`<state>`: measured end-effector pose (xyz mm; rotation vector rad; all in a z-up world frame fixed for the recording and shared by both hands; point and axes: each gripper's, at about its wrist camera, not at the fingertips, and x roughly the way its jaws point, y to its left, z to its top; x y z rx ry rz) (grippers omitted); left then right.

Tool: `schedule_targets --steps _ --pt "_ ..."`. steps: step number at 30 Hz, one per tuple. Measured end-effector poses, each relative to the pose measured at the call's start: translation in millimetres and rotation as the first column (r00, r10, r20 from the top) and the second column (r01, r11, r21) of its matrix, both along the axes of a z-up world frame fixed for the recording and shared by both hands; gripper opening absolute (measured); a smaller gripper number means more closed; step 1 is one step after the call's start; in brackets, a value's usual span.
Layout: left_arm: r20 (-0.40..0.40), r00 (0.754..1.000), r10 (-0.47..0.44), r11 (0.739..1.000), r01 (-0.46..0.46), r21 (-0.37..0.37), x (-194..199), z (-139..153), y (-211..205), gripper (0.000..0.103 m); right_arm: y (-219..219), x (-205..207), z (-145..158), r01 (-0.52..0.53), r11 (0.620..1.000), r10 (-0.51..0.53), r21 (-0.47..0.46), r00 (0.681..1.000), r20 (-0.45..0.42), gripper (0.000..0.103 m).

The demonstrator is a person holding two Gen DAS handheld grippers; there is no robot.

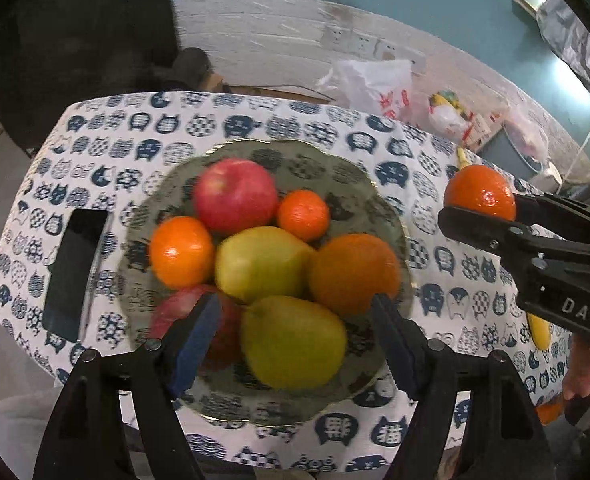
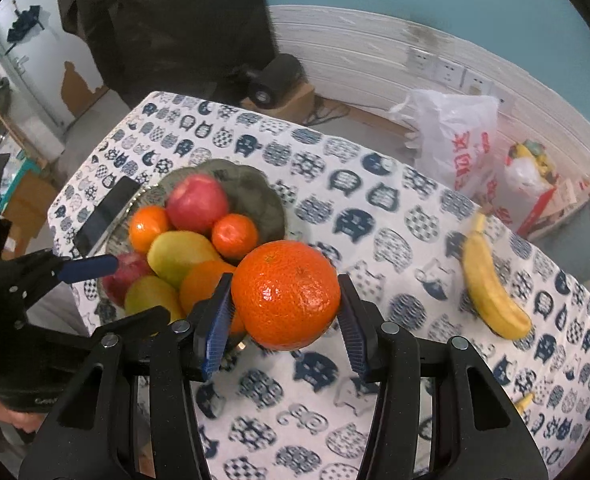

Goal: Organize fruits
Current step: 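Lower the mandarin onto the plate beside the orange and open the right tool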

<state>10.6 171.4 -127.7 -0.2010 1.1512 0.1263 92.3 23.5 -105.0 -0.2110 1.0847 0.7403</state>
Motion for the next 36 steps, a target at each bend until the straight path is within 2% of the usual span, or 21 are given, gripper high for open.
schedule_targets --steps 7,18,20,28,36 --pt "0.003 0.998 0.064 0.998 -0.064 -0.014 -6 -5 32 0.078 35 8 -10 -0.026 1.0 0.026 0.008 0.999 -0.027 0.049" --pt "-0.007 0.996 0.094 0.995 -0.094 -0.024 -9 -13 56 0.078 67 23 -38 -0.032 0.999 0.03 -0.038 0.998 -0.064 0.05" --pt "-0.007 0.995 0.097 0.995 -0.097 -0.023 -9 -14 57 0.078 69 23 -40 -0.031 0.999 0.028 -0.045 0.998 -0.063 0.054" --pt "-0.001 0.997 0.083 0.996 -0.083 -0.017 -6 -11 51 0.078 62 25 -40 -0.016 0.999 0.013 -0.04 0.997 -0.072 0.058" --pt "0.009 0.998 0.054 0.998 -0.054 -0.011 -2 -4 34 0.078 42 20 -18 0.003 1.0 -0.004 -0.02 0.999 -0.045 0.06"
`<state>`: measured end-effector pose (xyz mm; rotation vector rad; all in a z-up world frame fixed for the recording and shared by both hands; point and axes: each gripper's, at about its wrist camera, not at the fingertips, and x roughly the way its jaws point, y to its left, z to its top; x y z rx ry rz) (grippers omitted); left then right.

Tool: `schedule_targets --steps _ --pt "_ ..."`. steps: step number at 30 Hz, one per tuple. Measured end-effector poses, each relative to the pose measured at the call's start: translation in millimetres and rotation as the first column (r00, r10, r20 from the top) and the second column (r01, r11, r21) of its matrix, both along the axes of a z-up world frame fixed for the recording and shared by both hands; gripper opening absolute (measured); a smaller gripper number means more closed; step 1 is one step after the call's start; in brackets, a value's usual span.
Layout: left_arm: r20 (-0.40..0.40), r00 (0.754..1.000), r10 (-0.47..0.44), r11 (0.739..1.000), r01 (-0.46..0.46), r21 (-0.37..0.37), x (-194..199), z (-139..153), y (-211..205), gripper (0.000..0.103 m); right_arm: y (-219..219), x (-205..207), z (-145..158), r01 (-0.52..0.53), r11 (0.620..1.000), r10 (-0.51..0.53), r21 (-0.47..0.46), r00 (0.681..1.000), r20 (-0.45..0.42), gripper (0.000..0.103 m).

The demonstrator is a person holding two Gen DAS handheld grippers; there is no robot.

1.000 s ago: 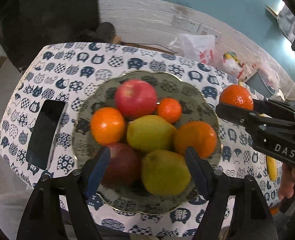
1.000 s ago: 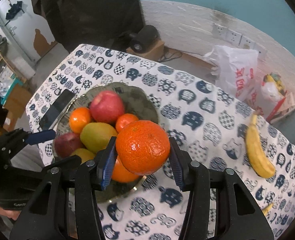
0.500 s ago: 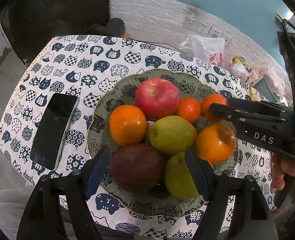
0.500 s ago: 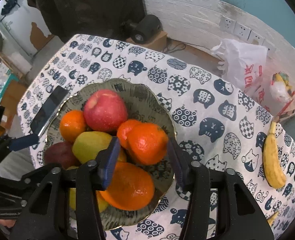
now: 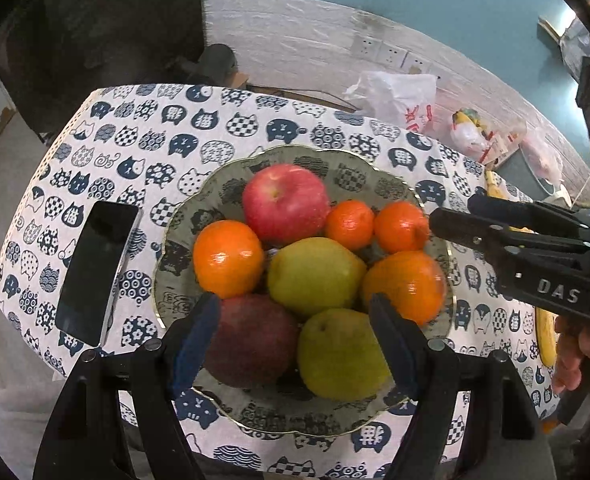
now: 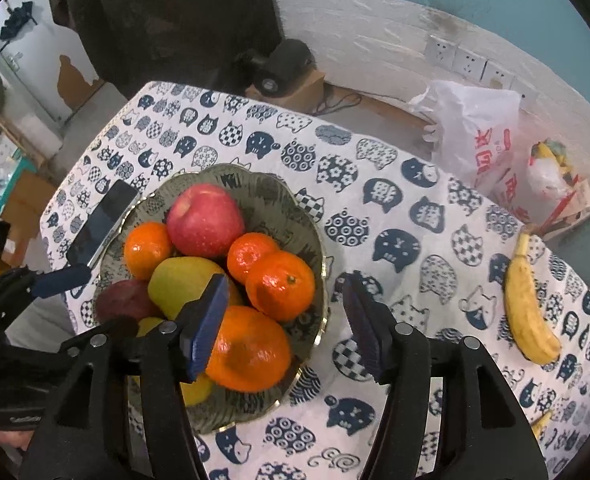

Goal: Organize fruits
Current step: 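Lower the mandarin onto the plate beside the orange and open the right tool, then move both tools away from the plate toward the two bananas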

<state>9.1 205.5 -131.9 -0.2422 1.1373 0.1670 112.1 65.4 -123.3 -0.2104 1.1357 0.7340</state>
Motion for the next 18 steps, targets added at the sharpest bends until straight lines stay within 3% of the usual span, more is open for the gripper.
schedule_targets --steps 18 --pt "0.009 0.989 -0.15 0.988 0.149 0.036 10 16 -80 0.078 -90 -24 36 0.087 0.996 -0.086 -0.013 0.994 0.067 0.065"
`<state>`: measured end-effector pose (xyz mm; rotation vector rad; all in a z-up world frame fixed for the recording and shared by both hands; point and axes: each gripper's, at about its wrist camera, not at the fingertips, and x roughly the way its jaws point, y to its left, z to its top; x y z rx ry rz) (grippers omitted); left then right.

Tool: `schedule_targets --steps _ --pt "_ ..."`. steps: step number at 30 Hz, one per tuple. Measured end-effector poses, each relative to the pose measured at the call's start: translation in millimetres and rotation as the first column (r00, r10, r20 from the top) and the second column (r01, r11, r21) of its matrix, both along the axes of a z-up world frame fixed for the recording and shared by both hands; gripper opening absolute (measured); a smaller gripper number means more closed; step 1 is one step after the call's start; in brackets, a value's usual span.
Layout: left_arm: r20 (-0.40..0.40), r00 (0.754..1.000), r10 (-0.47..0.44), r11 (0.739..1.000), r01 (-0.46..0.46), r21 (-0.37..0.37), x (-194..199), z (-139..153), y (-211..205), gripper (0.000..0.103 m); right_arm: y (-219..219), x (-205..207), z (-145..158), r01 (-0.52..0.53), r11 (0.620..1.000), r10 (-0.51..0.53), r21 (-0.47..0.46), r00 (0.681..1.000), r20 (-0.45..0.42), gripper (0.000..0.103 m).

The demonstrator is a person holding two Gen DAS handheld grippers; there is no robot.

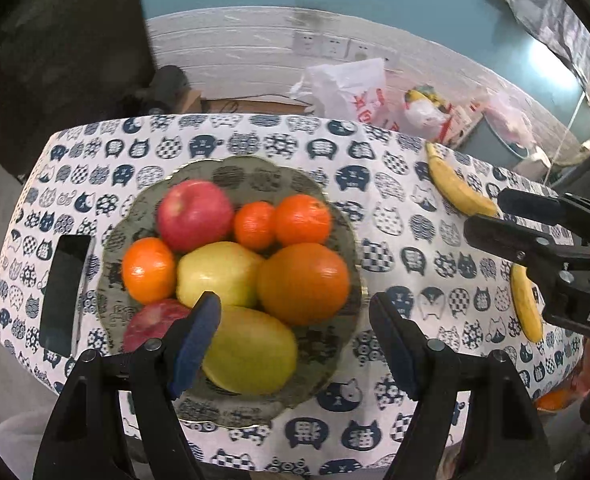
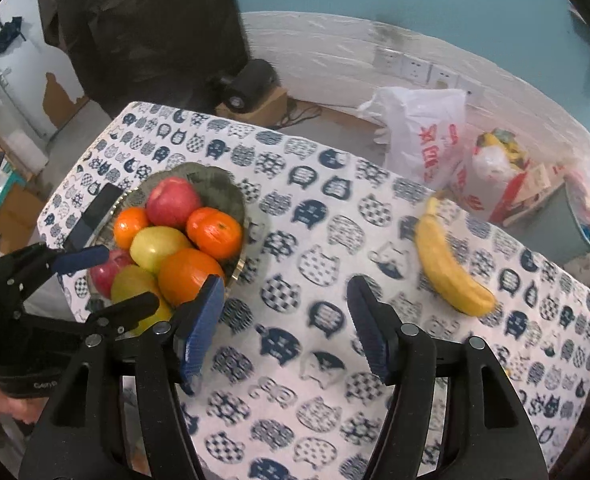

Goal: Organize fruits
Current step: 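Move both tools away from the plate toward the two bananas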

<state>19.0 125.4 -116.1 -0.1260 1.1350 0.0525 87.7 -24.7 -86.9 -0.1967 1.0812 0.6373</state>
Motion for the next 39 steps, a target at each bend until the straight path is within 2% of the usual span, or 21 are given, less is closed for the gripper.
schedule_targets --steps 10,22,31,39 --pt "-0.031 0.994 -0.108 0.994 0.109 0.014 7 -4 -58 0.078 -68 -7 -3 0.101 0.995 -0.101 -0.016 0.995 -0.007 0.065" --pt "-0.064 0.976 -0.208 0.974 0.213 0.077 13 -13 -118 0.078 -150 -15 -16 0.225 0.974 -0.226 -0.039 0.973 -0.038 0.065" --pt "-0.121 0.96 -0.252 0.96 0.263 0.09 18 -34 -150 0.078 -190 -16 -56 0.285 0.952 -0.297 -0.111 0.949 -0.109 0.065" --pt "-0.165 0.958 -0.235 0.963 0.252 0.094 27 -54 -152 0.078 -206 -12 -100 0.307 0.94 -0.332 -0.151 0.924 -0.19 0.065"
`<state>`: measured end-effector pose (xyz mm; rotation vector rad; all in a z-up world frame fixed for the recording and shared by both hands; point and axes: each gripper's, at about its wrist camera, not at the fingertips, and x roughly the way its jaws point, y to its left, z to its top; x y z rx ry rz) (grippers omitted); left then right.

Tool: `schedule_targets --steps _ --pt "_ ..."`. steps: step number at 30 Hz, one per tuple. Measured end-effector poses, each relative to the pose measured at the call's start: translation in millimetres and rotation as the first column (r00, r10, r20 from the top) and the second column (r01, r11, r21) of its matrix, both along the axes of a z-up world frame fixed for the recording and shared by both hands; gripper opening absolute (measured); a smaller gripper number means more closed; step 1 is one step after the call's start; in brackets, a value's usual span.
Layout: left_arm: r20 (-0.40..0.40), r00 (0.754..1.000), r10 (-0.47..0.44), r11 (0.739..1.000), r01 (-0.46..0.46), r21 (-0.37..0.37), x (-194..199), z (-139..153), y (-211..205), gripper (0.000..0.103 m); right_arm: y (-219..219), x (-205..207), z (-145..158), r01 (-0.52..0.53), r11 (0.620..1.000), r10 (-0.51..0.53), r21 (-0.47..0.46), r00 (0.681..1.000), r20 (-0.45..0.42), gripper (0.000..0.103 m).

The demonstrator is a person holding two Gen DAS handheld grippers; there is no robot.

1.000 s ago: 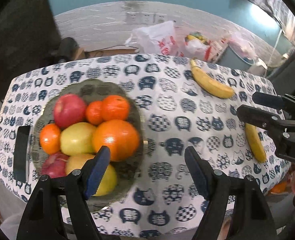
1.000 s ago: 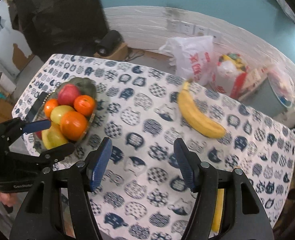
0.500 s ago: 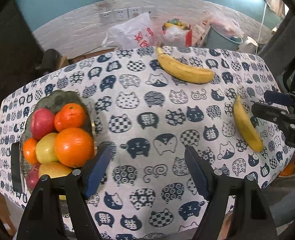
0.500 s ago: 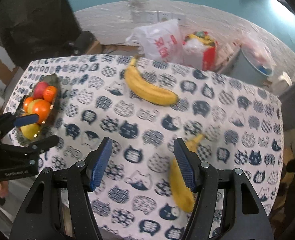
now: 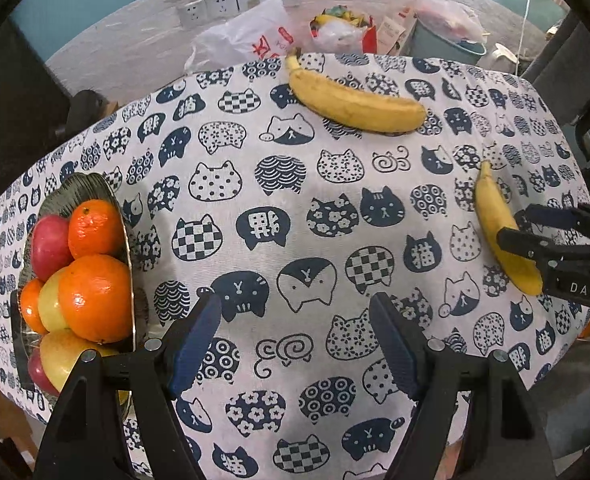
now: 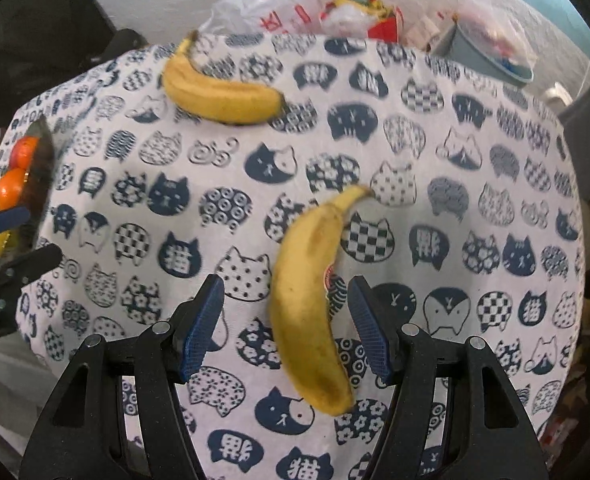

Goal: Organize fruits
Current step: 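Move both tools away from the plate toward the two bananas, then grasp a banana with the right tool while the left closes on the other banana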

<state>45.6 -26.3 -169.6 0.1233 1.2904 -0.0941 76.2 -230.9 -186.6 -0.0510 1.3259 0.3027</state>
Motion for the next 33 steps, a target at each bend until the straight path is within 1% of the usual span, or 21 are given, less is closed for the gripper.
schedule_targets --steps 5,10,11,13,14,15,16,17,20,23,27,29,33 --pt "-0.032 0.999 0.01 1.0 -0.01 -0.017 4 -10 -2 0.078 -6 0 -18 0.004 1.0 -0.004 0.014 1.0 -0.024 0.065" --pt "-0.039 0.999 0.008 1.0 -0.009 -0.018 9 -14 -7 0.078 -4 -4 -28 -0.009 1.0 0.008 -0.009 0.999 -0.037 0.064" --pt "-0.038 0.999 0.009 1.0 -0.01 -0.019 10 -14 -8 0.078 -4 -5 -31 -0.007 1.0 0.006 -0.01 0.999 -0.043 0.058" --pt "-0.038 0.999 0.011 1.0 -0.012 -0.023 13 -14 -10 0.078 -3 -8 -37 -0.007 1.0 0.006 -0.011 0.998 -0.059 0.054" --pt "-0.039 0.999 0.012 1.0 -0.013 -0.025 15 -14 -11 0.078 -1 -11 -36 -0.015 1.0 0.014 -0.024 0.999 -0.04 0.048" --pt "-0.039 0.999 0.013 1.0 -0.015 -0.028 17 -14 -13 0.078 -1 -12 -38 -0.022 0.999 0.021 -0.033 0.999 -0.037 0.045" --pt "-0.039 0.999 0.015 0.999 -0.016 -0.03 19 -14 -14 0.078 1 -14 -37 -0.029 0.998 0.028 -0.048 0.999 -0.026 0.037" --pt "-0.038 0.999 0.016 0.999 -0.017 -0.032 21 -14 -16 0.078 1 -15 -37 -0.033 0.998 0.032 -0.058 0.999 -0.021 0.037" --pt "-0.037 0.999 0.017 0.999 -0.018 -0.035 28 -14 -21 0.078 -2 -15 -36 -0.018 1.0 0.018 -0.021 1.0 -0.016 0.035" --pt "-0.041 0.999 0.028 0.999 -0.03 -0.04 38 -16 -27 0.078 -9 -10 -29 -0.013 1.0 0.013 -0.018 1.0 0.015 0.035" --pt "-0.041 0.997 0.071 0.995 -0.074 -0.071 57 -13 -28 0.08 -12 -1 -17 0.008 1.0 -0.008 0.004 0.998 0.061 0.035" --pt "-0.031 0.993 0.11 0.99 -0.112 -0.089 71 -11 -27 0.08 -13 3 -14 0.013 1.0 -0.014 0.006 0.997 0.082 0.035" --pt "-0.021 0.982 0.186 0.973 -0.187 -0.137 96 -6 -23 0.081 -12 18 -10 0.017 1.0 -0.017 0.004 0.995 0.103 0.035"
